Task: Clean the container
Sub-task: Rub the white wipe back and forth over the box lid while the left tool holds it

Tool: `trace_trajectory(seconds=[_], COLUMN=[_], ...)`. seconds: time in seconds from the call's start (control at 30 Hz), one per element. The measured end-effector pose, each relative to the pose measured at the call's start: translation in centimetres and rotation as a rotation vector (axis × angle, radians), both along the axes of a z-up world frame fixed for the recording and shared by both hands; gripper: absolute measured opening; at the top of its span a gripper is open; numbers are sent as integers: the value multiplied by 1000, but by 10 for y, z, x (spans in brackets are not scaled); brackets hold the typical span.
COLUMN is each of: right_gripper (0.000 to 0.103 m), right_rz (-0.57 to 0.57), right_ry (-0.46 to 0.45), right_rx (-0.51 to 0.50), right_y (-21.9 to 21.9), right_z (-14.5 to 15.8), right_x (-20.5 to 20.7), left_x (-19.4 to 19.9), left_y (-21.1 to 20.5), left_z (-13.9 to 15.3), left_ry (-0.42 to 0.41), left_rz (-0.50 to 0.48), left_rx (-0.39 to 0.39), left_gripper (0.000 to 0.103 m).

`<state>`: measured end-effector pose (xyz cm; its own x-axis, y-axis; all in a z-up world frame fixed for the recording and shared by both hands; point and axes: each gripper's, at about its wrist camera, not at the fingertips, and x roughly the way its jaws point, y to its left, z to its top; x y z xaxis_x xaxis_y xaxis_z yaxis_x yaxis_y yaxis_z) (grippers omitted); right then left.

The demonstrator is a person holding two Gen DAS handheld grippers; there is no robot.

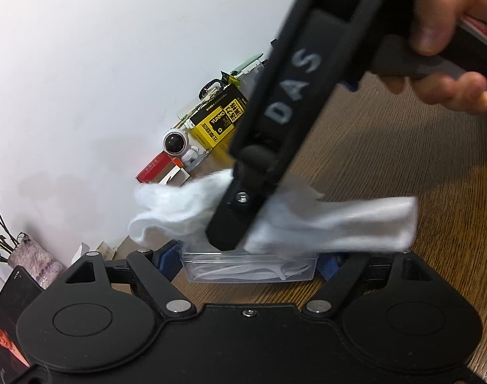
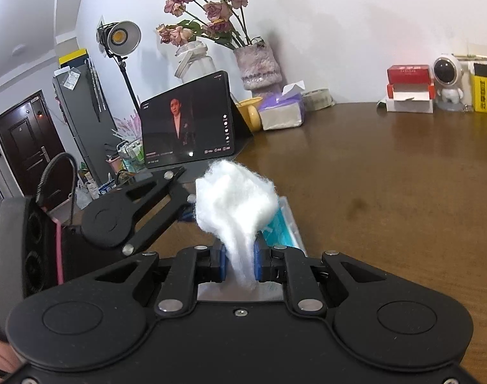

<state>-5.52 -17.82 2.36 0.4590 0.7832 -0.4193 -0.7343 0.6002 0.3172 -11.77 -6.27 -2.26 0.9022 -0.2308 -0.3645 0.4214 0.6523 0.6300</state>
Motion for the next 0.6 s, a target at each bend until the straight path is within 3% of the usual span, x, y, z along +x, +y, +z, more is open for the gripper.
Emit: trace_trajectory(seconds=[0.33, 0.6], right_gripper=[16, 16], right_rz=[-107, -97], right_ry=[18, 35], right_rx=[-38, -76], right_y=[-16, -28], right_z=[-11, -21], right_x=[8, -11], left_x=[2, 1], left_y=[0, -1], left_z=[0, -1], left_ry=[1, 2], left_rz=[0, 0], left_rx=[-1, -1], left_gripper=[80, 80])
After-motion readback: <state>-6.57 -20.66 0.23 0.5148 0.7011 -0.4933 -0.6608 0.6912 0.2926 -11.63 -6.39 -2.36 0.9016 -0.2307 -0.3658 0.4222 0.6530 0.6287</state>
